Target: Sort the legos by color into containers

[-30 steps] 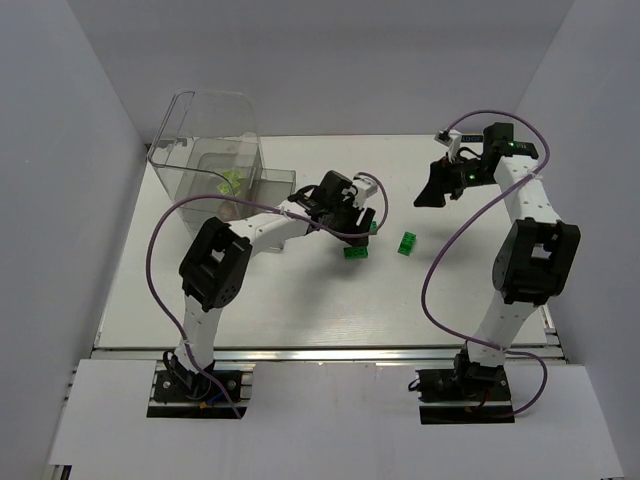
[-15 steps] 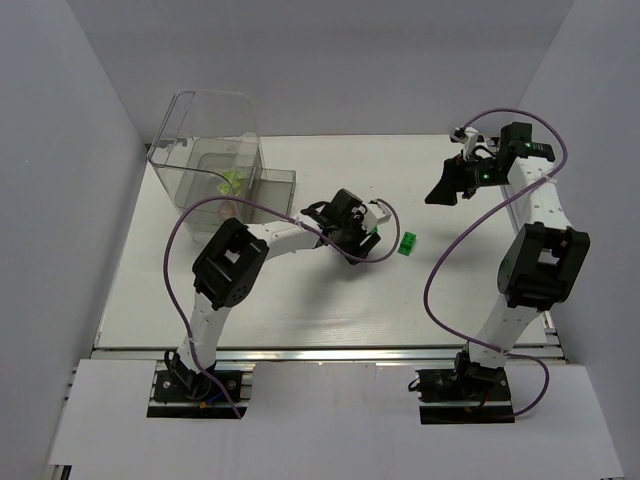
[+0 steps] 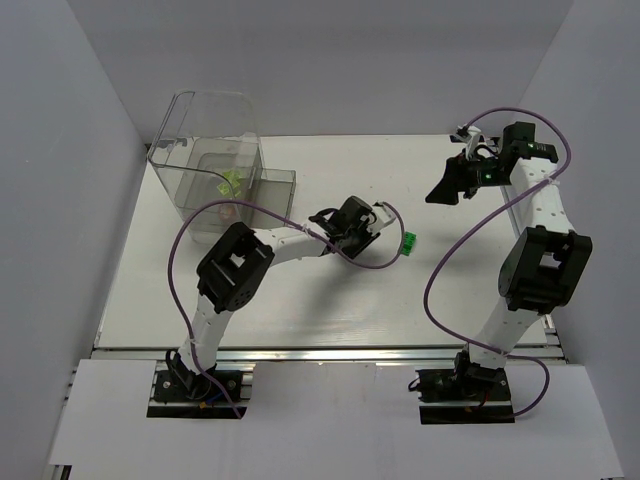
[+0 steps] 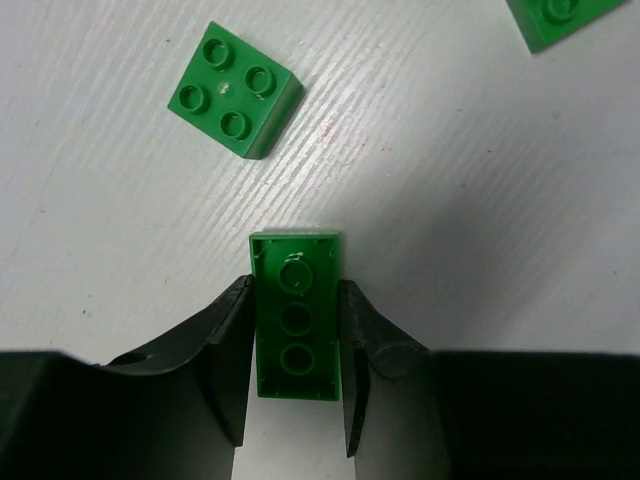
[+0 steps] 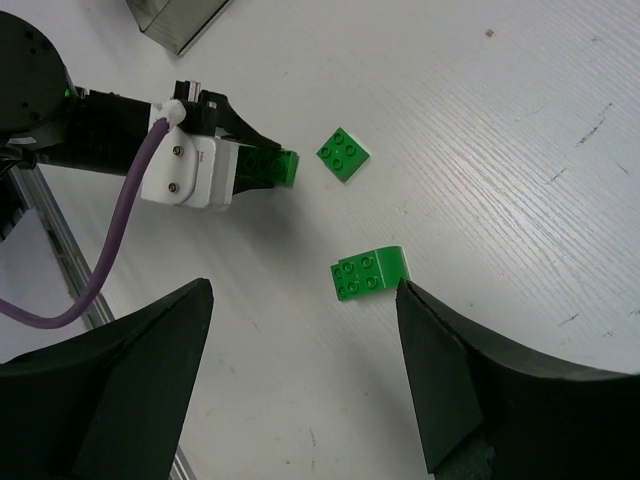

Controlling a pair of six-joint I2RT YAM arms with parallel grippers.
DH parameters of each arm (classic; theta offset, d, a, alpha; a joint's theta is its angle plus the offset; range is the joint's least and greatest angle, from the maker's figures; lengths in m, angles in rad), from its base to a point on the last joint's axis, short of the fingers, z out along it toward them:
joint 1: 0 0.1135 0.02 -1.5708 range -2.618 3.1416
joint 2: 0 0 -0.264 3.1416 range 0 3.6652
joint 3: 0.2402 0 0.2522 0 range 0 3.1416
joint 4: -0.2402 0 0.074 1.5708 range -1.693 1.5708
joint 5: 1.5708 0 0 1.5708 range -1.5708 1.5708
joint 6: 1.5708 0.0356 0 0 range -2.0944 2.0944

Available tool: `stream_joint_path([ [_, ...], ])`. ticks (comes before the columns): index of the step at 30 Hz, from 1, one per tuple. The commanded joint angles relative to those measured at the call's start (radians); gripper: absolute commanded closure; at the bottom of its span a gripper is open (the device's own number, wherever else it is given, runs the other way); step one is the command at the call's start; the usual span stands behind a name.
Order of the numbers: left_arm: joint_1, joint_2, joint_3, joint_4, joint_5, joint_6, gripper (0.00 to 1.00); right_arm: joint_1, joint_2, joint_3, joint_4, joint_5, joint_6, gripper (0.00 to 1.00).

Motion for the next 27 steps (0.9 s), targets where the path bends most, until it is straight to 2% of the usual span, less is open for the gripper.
stream_joint_path([
  [1,0.014,-0.031,-0.023,-0.043,-0.046,-0.061,0.84,-0.007,-0.043,-0.013,-0.015,-0.038,-0.016,0.21],
  [8,0.069,-0.185,0.026,-0.047,-0.111,-0.152,0.86,0.023,-0.091,-0.128,0.037,0.062,-0.033,0.28],
  [14,0.158,-0.239,0.150,-0.193,-0.258,-0.279,0.86,0.076,-0.155,-0.250,0.213,0.240,0.107,0.42],
  [20,0.260,-0.218,0.210,-0.325,-0.401,-0.340,0.87,0.105,-0.160,-0.283,0.280,0.317,0.176,0.40],
  [24,0.286,-0.187,0.230,-0.374,-0.501,-0.357,0.80,0.117,-0.164,-0.295,0.301,0.343,0.200,0.36],
  [27,0.307,-0.150,0.253,-0.394,-0.532,-0.360,0.61,0.135,-0.148,-0.287,0.312,0.399,0.266,0.37],
])
